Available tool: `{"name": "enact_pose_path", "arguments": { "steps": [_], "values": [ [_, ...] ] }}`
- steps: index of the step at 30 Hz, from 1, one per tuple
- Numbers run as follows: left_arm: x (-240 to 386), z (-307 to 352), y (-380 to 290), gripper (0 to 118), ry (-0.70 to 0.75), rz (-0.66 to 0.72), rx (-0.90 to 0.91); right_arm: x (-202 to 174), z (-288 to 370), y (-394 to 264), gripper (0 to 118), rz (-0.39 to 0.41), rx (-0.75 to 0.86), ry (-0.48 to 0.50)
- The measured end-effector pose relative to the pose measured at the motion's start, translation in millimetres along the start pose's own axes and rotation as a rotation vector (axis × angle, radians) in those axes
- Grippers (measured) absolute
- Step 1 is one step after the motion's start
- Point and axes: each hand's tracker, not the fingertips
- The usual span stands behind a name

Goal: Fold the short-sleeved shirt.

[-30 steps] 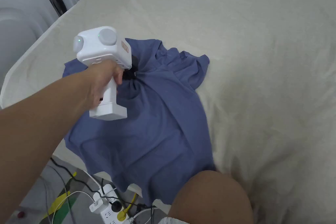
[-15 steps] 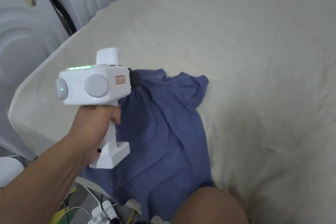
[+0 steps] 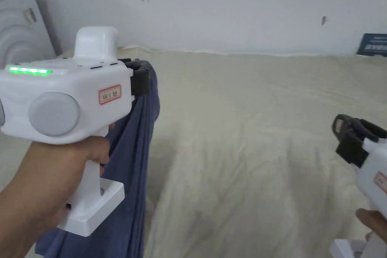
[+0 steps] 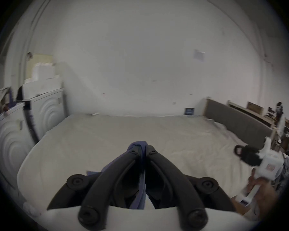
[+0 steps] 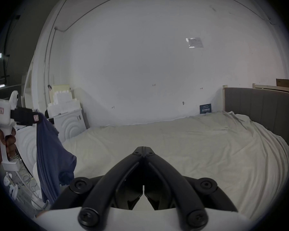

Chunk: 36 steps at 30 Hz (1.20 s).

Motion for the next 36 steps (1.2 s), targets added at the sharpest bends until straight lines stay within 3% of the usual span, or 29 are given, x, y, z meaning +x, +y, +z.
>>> {"name": "enact_pose_path", "arguments": {
  "steps": [12, 16, 22, 29, 36],
  "values": [
    [186.9, -44.4, 106.1, 4, -0.231, -0.114, 0.136, 101.1, 59.1, 25.0, 0, -0.053, 0.116, -0.143],
    [224.1, -66.1, 155.9, 4, -0.308, -0.031, 0.171, 128.0, 74.9, 26.6, 0, -0.065, 0.134, -0.195],
    [242.5, -118.5, 198.4, 4, -0.313, 0.081, 0.217, 158.7, 91.1, 28.0, 0, -0.079, 0.152, -0.282],
    [206.4, -202.4, 113.8, 4, -0.252, 0.058, 0.074, 168.2, 76.2, 17.6, 0, -0.059, 0.102, -0.327],
    [87.6, -247.1, -21.0, 4, -0.06, 0.108, -0.16, 154.9, 30.5, 7.4, 0, -0.023, 0.039, -0.287]
  ]
}}
